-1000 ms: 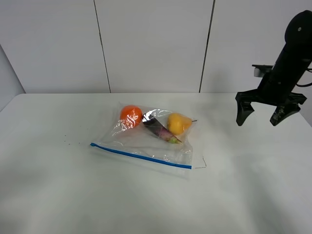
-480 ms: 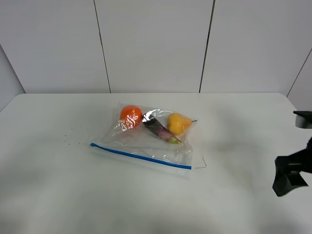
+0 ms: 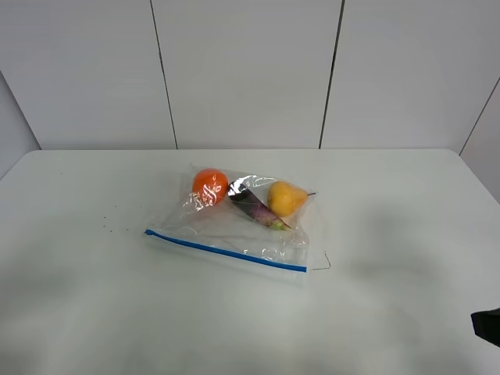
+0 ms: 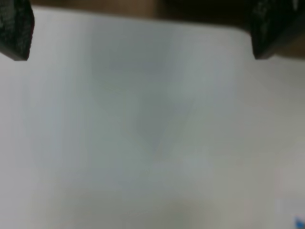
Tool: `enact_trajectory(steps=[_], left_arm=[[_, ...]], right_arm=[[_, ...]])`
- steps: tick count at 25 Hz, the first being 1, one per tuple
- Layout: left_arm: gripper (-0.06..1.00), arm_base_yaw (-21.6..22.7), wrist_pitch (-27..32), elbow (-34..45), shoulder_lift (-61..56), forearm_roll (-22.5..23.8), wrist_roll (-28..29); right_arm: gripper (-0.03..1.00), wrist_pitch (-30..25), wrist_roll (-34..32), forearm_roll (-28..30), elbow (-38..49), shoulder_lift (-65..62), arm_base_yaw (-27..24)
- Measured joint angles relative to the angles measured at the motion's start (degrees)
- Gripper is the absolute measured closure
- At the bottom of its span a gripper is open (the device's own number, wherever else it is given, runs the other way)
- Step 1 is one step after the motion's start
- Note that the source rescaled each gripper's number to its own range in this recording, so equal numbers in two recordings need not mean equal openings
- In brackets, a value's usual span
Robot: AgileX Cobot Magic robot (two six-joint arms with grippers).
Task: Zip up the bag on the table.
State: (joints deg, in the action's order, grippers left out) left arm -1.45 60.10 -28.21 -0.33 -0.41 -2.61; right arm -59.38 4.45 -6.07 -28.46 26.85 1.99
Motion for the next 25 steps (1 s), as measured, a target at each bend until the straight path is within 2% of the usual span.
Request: enact_trajectory(steps=[13, 25], left_arm=[[-0.06, 0.0, 0.0, 0.0, 0.0, 0.0, 0.0], [-0.06, 0.0, 0.0, 0.0, 0.0, 0.0, 0.0]], right_arm=[[-0.03, 0.45, -2.31, 1.28, 0.37, -25.87, 0.0], [-0.03, 0.45, -3.5, 2.38, 0.43, -27.02, 0.0]])
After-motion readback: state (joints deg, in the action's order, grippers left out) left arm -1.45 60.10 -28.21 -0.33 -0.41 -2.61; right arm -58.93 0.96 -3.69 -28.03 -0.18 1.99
